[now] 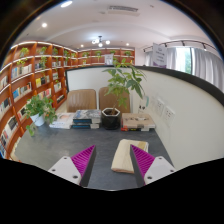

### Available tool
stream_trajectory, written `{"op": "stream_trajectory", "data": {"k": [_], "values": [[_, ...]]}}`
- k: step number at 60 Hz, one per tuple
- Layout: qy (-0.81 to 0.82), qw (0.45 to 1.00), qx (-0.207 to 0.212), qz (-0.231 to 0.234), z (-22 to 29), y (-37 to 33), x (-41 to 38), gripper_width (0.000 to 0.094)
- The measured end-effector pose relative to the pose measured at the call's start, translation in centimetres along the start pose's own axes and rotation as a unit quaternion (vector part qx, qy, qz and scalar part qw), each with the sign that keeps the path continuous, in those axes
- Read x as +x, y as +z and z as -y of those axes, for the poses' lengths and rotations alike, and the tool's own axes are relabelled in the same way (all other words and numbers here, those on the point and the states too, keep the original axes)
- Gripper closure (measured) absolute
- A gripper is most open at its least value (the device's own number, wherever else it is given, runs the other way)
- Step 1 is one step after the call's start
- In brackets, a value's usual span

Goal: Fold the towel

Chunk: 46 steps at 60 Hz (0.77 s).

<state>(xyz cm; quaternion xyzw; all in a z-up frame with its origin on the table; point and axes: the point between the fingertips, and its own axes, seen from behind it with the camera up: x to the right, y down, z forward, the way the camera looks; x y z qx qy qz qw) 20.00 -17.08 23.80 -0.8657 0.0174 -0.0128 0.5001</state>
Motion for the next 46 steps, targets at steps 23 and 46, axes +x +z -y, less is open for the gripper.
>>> {"op": "stream_trajectory", "data": {"k": [23, 46], "values": [[0.006, 1.000, 0.021, 0.013, -2.2, -7.4, -8.3, 0.0272], [-0.003, 1.000, 0.002, 0.008, -4.4, -8.8, -10.1, 0.0273]]}}
